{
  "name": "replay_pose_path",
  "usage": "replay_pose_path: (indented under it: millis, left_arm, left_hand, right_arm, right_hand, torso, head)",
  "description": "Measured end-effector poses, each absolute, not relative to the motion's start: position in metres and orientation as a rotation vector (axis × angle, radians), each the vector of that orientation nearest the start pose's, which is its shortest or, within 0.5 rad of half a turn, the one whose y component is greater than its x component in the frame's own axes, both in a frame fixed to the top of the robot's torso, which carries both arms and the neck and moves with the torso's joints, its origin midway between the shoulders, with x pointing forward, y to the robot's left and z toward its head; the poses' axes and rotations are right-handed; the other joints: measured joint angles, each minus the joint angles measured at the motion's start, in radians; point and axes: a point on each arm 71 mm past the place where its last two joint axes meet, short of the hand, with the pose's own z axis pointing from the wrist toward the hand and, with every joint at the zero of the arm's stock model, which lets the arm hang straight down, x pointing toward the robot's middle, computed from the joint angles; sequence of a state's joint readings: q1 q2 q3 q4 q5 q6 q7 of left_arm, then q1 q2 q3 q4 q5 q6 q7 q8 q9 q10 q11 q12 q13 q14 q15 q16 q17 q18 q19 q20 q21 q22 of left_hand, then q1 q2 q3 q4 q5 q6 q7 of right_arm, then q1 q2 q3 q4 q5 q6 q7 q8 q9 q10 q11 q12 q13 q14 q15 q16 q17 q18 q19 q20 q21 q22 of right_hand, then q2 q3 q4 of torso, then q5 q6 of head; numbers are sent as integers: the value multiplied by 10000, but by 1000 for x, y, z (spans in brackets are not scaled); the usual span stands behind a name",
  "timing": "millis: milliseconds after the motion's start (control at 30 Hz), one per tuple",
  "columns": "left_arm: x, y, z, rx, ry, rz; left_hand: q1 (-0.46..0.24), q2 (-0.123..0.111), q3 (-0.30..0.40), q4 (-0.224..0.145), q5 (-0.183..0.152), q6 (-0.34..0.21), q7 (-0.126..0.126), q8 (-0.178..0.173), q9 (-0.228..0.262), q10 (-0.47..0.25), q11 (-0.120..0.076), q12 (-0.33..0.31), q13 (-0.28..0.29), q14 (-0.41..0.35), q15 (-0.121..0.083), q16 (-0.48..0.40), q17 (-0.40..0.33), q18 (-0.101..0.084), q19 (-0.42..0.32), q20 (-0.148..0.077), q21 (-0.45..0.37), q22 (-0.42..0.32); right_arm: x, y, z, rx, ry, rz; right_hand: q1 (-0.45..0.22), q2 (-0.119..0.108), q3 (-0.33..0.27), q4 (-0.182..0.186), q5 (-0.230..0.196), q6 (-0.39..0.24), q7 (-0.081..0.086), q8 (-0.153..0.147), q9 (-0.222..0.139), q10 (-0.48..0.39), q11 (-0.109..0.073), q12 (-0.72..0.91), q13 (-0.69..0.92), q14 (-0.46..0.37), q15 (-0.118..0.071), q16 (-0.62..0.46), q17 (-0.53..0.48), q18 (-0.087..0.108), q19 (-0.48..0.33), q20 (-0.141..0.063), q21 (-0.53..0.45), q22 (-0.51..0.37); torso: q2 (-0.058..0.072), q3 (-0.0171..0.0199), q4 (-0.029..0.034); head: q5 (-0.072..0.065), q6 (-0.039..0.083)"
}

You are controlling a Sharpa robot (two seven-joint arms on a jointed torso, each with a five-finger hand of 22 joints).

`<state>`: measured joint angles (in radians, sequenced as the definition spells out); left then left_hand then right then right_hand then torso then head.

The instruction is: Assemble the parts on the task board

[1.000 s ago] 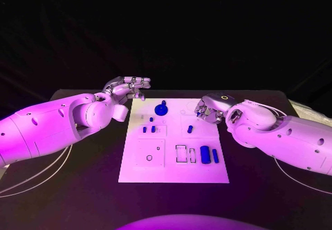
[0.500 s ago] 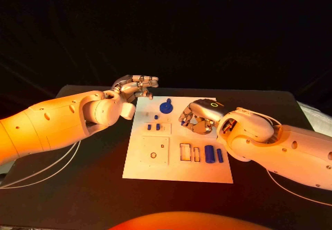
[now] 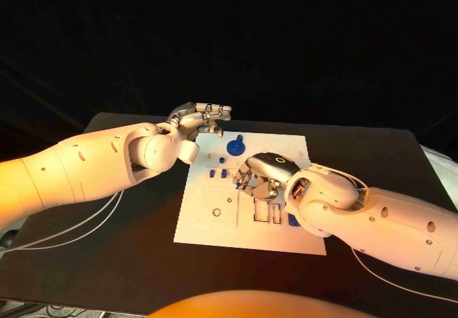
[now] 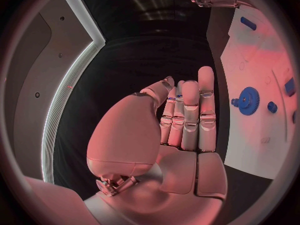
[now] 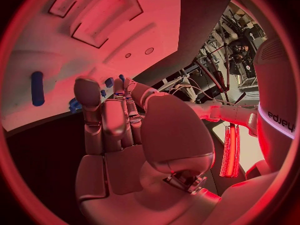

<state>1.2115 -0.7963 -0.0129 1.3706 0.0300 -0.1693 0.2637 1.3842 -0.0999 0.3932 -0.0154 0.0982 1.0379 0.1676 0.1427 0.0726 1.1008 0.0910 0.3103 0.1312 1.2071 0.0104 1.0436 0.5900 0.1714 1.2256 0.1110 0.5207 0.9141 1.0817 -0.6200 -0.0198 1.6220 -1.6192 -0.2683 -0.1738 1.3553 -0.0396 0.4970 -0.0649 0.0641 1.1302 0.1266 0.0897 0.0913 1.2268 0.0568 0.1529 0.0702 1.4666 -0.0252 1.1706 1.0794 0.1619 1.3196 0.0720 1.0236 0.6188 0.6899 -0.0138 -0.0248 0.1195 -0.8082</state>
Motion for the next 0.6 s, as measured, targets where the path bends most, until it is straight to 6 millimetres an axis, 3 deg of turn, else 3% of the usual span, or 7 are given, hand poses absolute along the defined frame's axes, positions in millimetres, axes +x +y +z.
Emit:
replay_pose_path:
  millis: [367,600]
  left_arm:
    - [519,222,-181,-11991,15106,-15502]
    - [519,221,-181,-11987,15119,-15516]
  left_hand:
    - [-29,29,0,0,0,-37,36,0,-9,-38,36,0,9,-4,4,0,-20,-1,0,0,0,-10]
    - [-41,41,0,0,0,-37,36,0,-8,-38,35,73,8,-4,5,0,-22,0,0,0,1,-21]
  right_arm:
    - [426,-54,-227,-3883,17233,8815]
    - [422,-50,-234,-3887,17429,8999]
  right_hand:
    - [1,-1,0,0,0,2,6,-34,9,-35,37,-38,-7,0,0,-1,-12,-1,0,0,63,16]
    - [1,-1,-1,0,0,17,21,-62,8,-19,53,-38,-8,0,0,-1,-24,0,0,0,63,38]
  torso:
    - [12,15,5]
    - [18,22,0]
  head:
    - [197,-60]
    - [253,-116]
